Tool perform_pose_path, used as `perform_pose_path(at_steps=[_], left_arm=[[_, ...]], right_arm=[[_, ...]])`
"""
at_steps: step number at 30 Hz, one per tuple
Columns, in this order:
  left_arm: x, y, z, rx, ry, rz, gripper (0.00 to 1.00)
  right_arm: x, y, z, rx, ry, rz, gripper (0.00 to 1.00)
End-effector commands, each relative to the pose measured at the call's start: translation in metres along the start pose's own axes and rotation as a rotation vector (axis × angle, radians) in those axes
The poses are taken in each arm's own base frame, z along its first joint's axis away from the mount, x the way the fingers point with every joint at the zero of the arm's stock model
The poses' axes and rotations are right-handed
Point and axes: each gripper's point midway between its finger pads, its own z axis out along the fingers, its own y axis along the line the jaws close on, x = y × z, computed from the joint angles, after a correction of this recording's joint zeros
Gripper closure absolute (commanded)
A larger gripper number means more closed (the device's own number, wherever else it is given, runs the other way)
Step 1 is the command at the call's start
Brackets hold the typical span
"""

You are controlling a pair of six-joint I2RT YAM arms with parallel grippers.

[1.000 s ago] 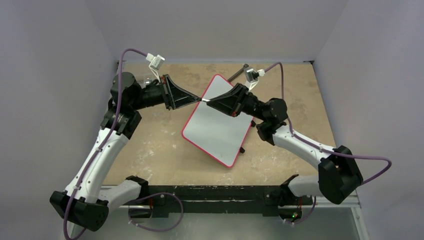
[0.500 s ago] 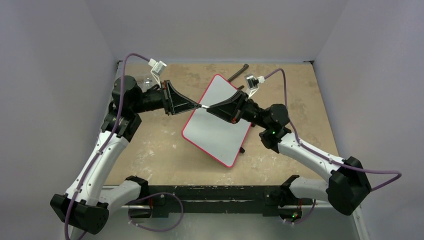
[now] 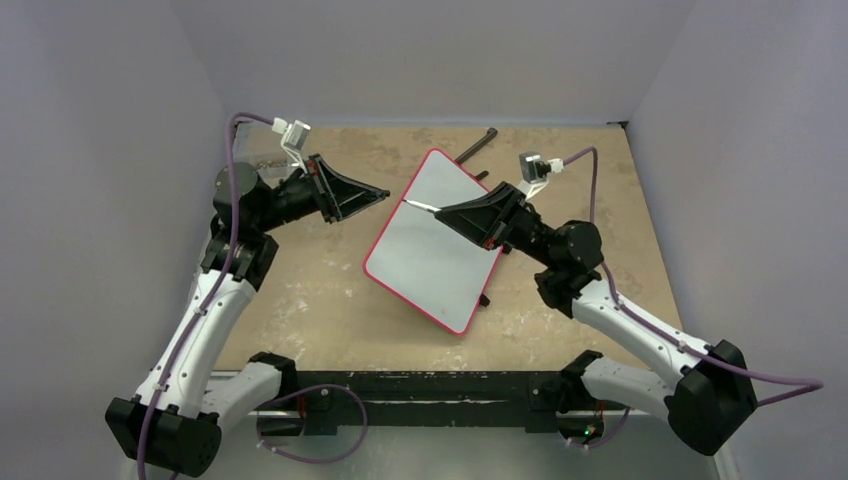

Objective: Write a sentence on the whiteboard
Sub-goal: Open the pen cap from the whiteboard marker, then place the pen cap at the center of the board.

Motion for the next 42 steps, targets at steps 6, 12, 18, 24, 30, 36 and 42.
perform_pose_path(at_steps=[6,12,18,24,30,36,42], left_arm=[[-0.004,0.049,-0.030,-0.383,-0.045,0.005,1.00],[0.027,0.117,-0.082,-0.799,-0.041,-0.005,1.00],[0.079,0.173,-0.118,-1.056,0.005,-0.114,1.00],[0.127,0.218,-0.125,-1.142,0.015,-0.215,1.00],[0.150,0.253,-0.132,-1.216,0.020,-0.211,0.99],[0.156,0.267,-0.133,-1.244,0.034,-0.195,0.89],[0.159,0.269,-0.133,-1.276,0.101,-0.227,0.80]], right_arm=[[-0.024,0.010,-0.011,0.151,-0.030,-0.253,1.00],[-0.017,-0.012,-0.029,0.272,0.012,-0.327,1.00],[-0.006,-0.022,-0.040,0.299,0.042,-0.341,1.00],[-0.003,-0.044,-0.057,0.410,0.052,-0.383,1.00],[0.001,-0.054,-0.068,0.460,0.058,-0.388,1.00],[0.005,-0.062,-0.071,0.480,0.067,-0.392,1.00],[0.008,-0.069,-0.076,0.500,0.082,-0.405,1.00]])
